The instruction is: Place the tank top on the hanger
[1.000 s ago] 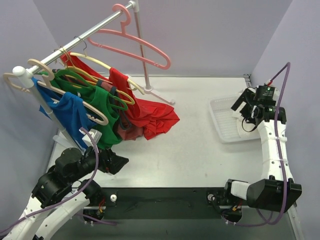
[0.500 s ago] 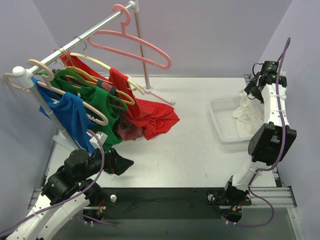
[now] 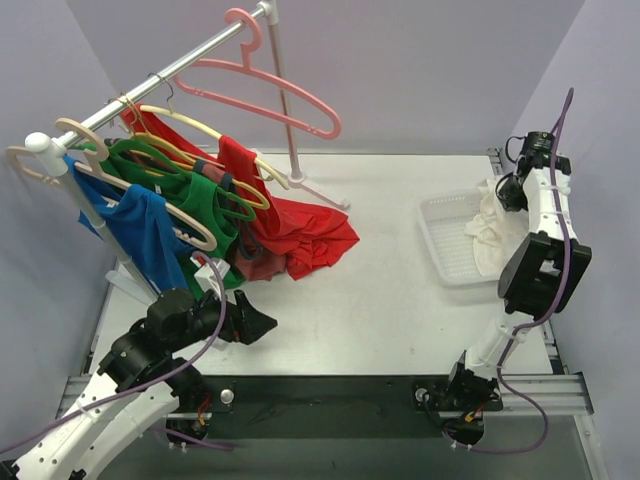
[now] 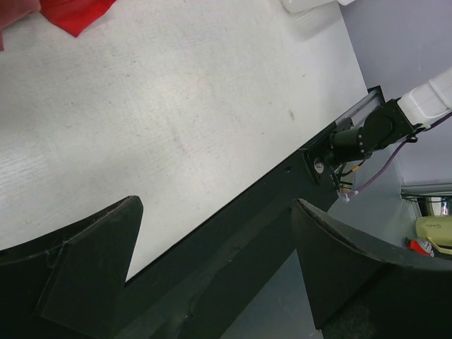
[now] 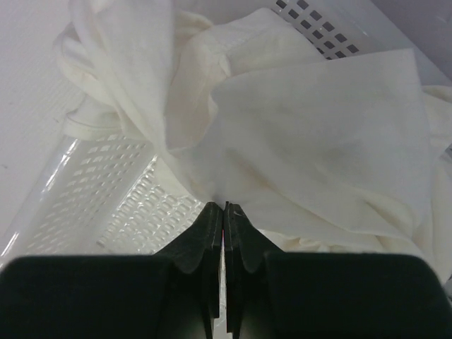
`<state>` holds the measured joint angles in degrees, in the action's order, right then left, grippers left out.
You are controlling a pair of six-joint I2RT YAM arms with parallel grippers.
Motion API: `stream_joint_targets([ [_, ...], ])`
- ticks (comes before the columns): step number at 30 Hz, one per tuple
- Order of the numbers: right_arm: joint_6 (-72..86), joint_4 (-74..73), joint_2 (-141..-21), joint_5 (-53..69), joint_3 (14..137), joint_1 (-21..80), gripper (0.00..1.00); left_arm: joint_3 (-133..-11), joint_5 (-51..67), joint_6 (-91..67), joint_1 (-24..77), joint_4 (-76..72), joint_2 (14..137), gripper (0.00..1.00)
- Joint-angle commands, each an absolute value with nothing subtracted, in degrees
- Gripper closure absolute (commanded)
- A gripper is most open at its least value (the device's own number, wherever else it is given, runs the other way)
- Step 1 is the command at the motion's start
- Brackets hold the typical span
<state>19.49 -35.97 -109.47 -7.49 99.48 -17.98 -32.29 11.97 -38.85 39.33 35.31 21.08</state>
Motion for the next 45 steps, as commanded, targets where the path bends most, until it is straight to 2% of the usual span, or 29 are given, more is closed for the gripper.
stream_joint_targets([
  [1, 24.2, -36.1, -97.8, -3.2, 97.8, -16.7, 1.0, -36.3, 13.3, -40.6, 39.6, 32.8, 21.6, 0.03],
  [4, 22.5, -36.3, -89.8, -5.3, 98.4, -9.3, 1.0, -38.1, 13.4, -41.7, 39.6, 33.7, 20.3, 0.03],
  [7, 18.5, -38.4, -83.8, -12.6, 102.8, 1.9, 1.0, -40.8, 12.7, -41.7, 39.6, 36.1, 18.9, 0.03],
  [14, 13.9, -43.8, -74.6, -12.8, 112.1, 12.6, 1.0, -43.2, 12.7, -42.3, 39.6, 39.7, 16.4, 0.03],
  [17, 8.6, -44.5, -74.3, -13.7, 116.6, 22.1, 1.0, -43.5, 12.5, -42.4, 39.6, 39.4, 16.1, 0.03],
  [23, 0.6, -44.5, -80.9, -17.3, 136.6, 42.0, 1.0, -45.3, 12.5, -41.4, 39.6, 38.9, 18.5, 0.03],
  [26, -4.2, -40.9, -83.3, -20.3, 142.1, 49.8, 1.0, -46.3, 12.5, -40.7, 39.6, 39.0, 19.9, 0.03],
  [30, -12.6, -26.5, -83.3, -27.2, 140.4, 64.4, 1.0, -47.2, 12.0, -40.1, 39.6, 40.2, 20.5, 0.03],
  [37, -32.9, -3.4, -88.2, -32.3, 147.6, 81.8, 1.0, -47.4, 12.0, -40.1, 39.6, 41.7, 20.3, 0.03],
  [39, -35.4, 2.3, -89.3, -32.0, 148.4, 83.5, 1.0, -47.4, 12.0, -40.2, 39.6, 41.9, 20.3, 0.03],
  [45, -33.2, 6.4, -88.9, -29.4, 147.7, 83.9, 1.0, -47.3, 12.0, -40.2, 39.6, 42.2, 20.4, 0.03],
])
